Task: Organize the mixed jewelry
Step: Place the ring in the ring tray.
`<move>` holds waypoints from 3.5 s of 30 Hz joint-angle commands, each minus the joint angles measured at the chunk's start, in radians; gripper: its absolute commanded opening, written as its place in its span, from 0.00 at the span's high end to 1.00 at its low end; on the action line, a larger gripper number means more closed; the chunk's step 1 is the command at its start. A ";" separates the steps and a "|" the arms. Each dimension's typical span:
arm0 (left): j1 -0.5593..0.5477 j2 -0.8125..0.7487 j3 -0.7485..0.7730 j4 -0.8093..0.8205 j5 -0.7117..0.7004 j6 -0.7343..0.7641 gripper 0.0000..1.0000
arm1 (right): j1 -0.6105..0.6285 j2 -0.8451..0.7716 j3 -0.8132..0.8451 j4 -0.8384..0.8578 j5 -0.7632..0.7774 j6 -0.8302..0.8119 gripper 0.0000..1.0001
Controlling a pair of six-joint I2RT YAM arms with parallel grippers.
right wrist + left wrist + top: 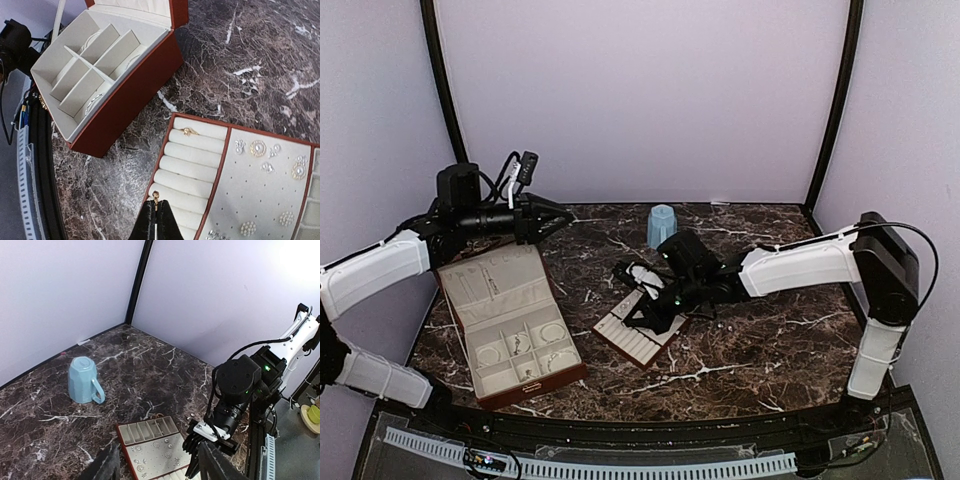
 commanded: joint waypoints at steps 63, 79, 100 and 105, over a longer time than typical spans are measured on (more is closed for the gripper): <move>0.041 -0.170 -0.049 -0.056 -0.184 0.039 0.39 | 0.130 0.216 0.373 -0.733 0.338 1.210 1.00; 0.041 -0.174 -0.050 -0.062 -0.197 0.056 0.39 | 0.115 0.199 0.321 -0.862 0.410 1.196 1.00; 0.041 -0.155 -0.053 -0.068 -0.215 0.071 0.39 | 0.003 0.113 0.256 -0.956 0.545 1.040 1.00; 0.041 -0.151 -0.052 -0.075 -0.221 0.078 0.39 | 0.012 0.103 0.222 -0.904 0.512 0.999 1.00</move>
